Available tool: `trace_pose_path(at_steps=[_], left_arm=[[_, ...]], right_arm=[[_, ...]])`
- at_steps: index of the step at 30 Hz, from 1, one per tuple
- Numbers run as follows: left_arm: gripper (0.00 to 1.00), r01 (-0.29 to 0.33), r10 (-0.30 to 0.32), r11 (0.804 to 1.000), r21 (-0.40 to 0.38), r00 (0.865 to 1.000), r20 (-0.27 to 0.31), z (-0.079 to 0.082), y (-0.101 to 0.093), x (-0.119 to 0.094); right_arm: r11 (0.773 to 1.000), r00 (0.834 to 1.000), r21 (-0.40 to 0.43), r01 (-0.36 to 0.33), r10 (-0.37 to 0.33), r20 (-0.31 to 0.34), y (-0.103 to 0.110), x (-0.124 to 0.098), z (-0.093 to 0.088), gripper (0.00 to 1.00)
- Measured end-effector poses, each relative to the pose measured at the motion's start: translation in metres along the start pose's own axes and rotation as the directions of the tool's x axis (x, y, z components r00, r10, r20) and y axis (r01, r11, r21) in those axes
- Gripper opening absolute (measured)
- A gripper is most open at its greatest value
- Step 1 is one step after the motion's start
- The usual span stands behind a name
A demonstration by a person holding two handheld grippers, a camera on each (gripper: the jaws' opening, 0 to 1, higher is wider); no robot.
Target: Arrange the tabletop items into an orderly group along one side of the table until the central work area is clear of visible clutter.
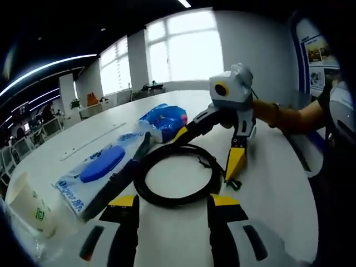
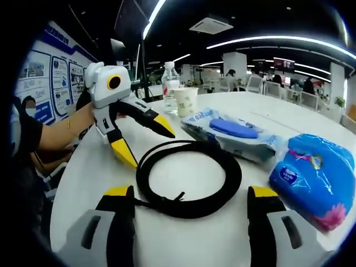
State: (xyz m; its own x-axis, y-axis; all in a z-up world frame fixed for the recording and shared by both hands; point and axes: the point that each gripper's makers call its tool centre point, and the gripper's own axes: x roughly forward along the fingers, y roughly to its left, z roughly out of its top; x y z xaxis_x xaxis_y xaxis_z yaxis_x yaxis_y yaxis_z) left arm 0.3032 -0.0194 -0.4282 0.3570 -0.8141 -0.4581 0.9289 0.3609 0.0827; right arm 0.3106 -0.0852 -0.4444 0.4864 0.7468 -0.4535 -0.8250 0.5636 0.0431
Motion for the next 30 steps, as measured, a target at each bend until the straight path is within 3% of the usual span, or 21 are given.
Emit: trace_pose_path(at_steps=[8,14,30], left_arm=[[0.48,-0.002,0.002,1.000,0.015,1.000,-0.011,-0.004,0.002,0.007],[0.44,0.007,-0.007,0.999,0.034,1.000,-0.012,-0.004,-0.002,0.011],[0.43,0.005,-0.004,0.998,0.060,1.000,-0.029,-0.002,-0.006,0.009]], right_arm=[[1.000,1.000,-0.006,-0.016,0.016,-0.003,0.004,0.001,0.001,0.72],[1.000,1.000,-0.006,-0.004,0.004,-0.012,0.003,0.001,0.001,0.72],[1.000,0.999,0.011,0.009,-0.008,-0.034,0.005,0.000,0.000,0.72]])
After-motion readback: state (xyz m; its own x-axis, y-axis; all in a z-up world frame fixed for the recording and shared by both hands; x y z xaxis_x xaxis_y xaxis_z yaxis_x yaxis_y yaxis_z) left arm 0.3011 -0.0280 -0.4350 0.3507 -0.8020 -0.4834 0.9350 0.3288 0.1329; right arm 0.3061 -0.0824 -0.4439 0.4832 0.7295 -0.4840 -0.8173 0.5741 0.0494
